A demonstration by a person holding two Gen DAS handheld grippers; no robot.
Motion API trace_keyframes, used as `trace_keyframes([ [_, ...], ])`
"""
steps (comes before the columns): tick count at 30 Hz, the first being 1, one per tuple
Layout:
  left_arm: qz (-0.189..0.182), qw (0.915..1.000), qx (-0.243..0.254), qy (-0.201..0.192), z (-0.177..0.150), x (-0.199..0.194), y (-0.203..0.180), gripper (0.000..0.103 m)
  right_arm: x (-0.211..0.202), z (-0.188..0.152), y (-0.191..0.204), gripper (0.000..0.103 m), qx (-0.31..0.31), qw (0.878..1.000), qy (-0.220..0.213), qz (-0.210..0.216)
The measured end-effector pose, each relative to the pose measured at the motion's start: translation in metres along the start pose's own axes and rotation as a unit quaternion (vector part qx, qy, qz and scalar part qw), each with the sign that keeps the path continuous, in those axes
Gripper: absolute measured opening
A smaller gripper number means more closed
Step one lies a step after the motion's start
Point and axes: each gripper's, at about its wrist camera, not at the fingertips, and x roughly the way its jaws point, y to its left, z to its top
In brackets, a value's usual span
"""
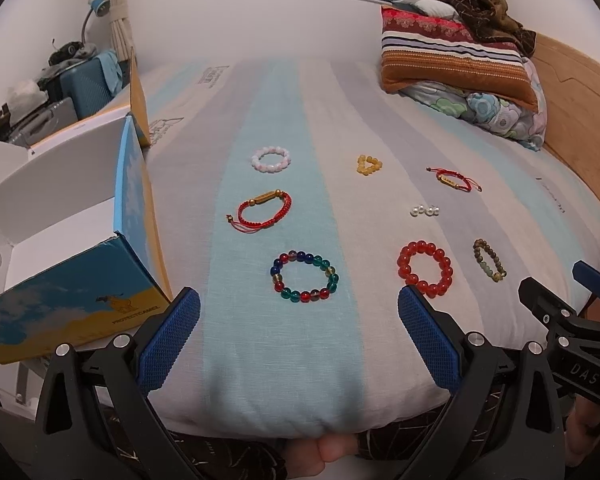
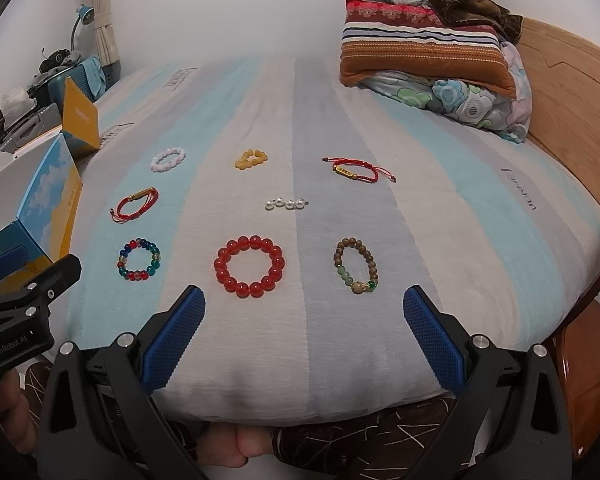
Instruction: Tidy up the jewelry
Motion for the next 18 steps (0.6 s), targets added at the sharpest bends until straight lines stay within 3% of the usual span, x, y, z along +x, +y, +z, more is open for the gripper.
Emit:
trace_keyframes([
  [18,0.005,1.0000,-0.006,0.001,0.0003,0.0006,0.0022,0.097,0.0004,0.0088,0.0041,0.096,-0.002,1.000,-0.015,0.005],
])
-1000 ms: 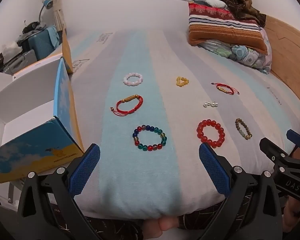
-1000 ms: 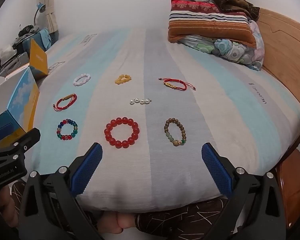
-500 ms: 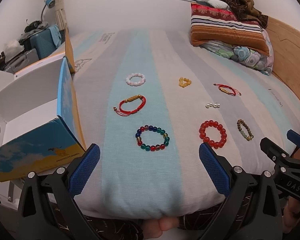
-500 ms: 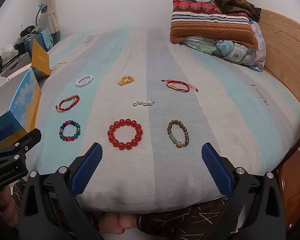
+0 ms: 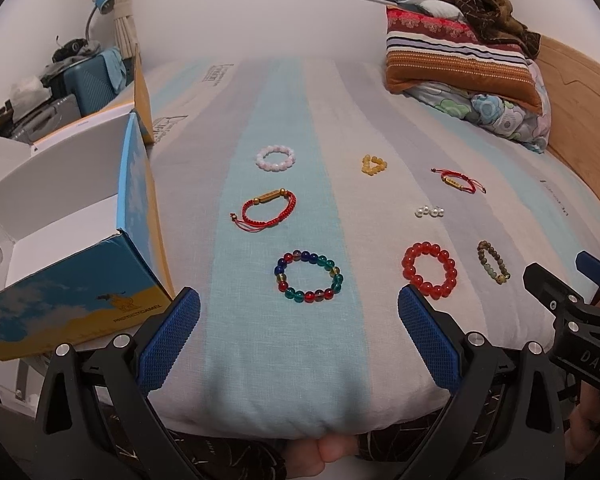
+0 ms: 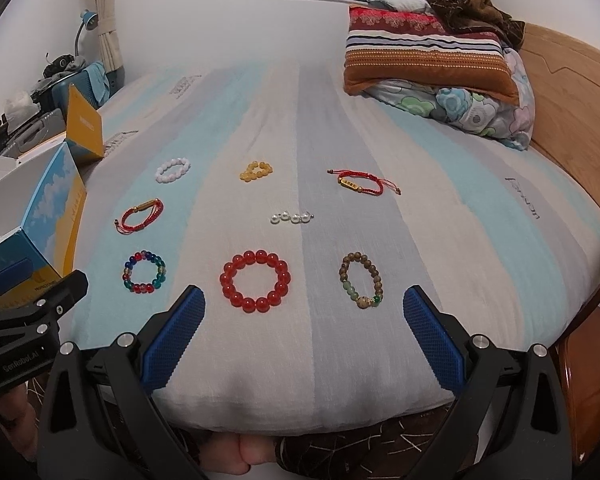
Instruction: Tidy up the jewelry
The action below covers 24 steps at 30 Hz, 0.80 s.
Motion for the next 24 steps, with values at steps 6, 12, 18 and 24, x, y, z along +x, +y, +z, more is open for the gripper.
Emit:
trace_keyframes([
  [6,0.001,1.0000,0.001,0.000,0.0002,-0.0017,0.0001,0.097,-0.0010,0.0016,0.0019,0.096,-0.001,1.000,-0.002,0.000],
  [12,0.003,1.0000,0.000,-0.001,0.0009,-0.0012,0.0006,0.097,-0.0009,0.0046,0.0044,0.096,-0.003,1.000,-0.004,0.002],
  [18,0.002,1.0000,-0.001,0.000,0.0014,-0.0005,0.0017,0.097,-0.0004,0.0051,0.0059,0.096,-0.003,1.000,-0.003,0.003],
  [24,0.001,1.0000,-0.002,0.003,0.0014,0.0005,0.0012,0.097,0.0003,0.0051,0.0064,0.096,-0.003,1.000,-0.004,0.002],
])
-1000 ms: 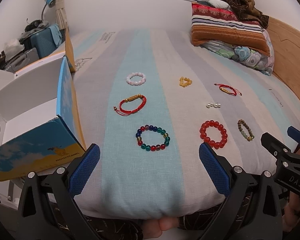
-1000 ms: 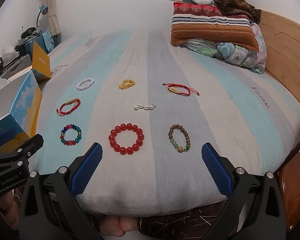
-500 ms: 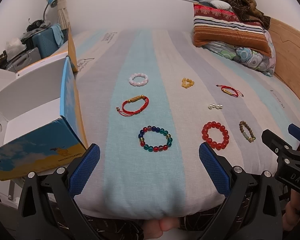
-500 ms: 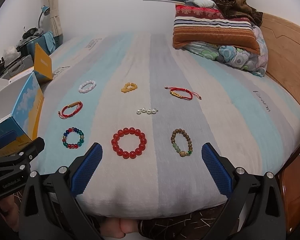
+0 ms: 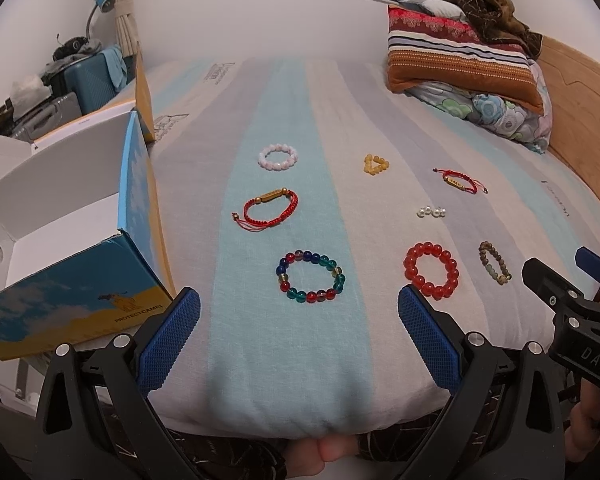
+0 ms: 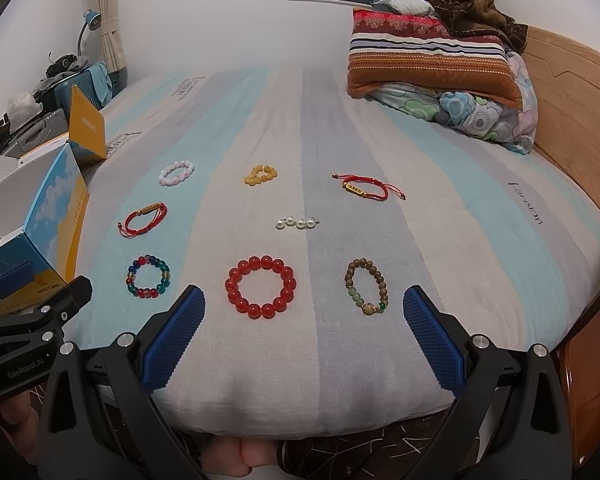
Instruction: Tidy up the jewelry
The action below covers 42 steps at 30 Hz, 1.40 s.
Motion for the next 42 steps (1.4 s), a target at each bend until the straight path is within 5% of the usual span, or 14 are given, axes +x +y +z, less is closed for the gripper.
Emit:
trace_keyframes([
  [18,-0.003,0.9998,0.005,0.017,0.007,0.027,-0.007,0.097,0.025,0.003,-0.004,0.095,0.002,1.000,0.018,0.001],
  [33,0.002,0.9965,0.021,0.081,0.001,0.132,-0.017,0.097,0.126,-0.008,-0.034,0.095,0.004,0.995,0.099,-0.001],
  [42,0.012,0.9972,0.034,0.065,-0.003,0.146,-0.019,0.095,0.159,-0.019,-0.054,0.083,0.025,0.991,0.127,0.021],
])
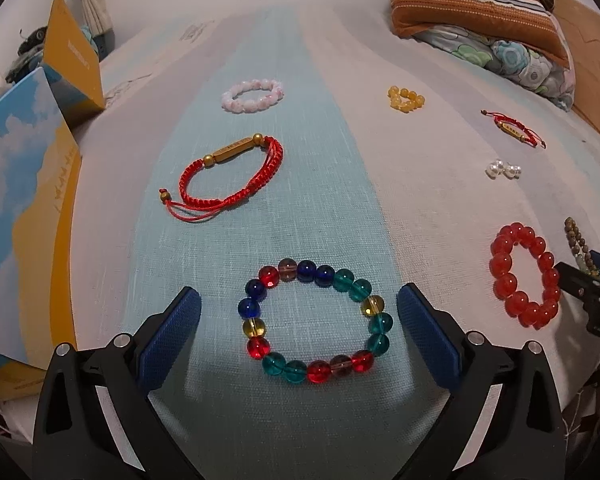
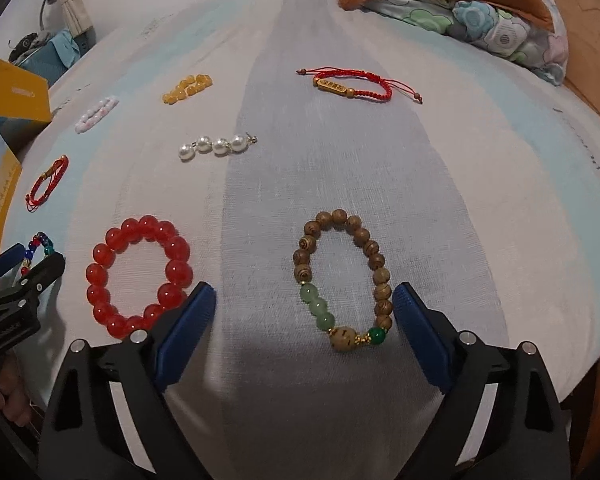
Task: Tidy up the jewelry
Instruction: 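Grasp the multicolour bead bracelet with left tool while right tool grasps brown wooden-bead bracelet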
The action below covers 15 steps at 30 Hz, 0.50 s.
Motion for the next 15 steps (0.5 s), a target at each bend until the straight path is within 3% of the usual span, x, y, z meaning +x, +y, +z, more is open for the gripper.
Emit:
trace_keyframes([
  [15,-0.026,0.9995,-0.006,0.016,0.0003,-0.0077,0.0013,0.044,-0.0039,0.0049,-0.0090,0.025,0.009,1.000,0.003,-0.004],
])
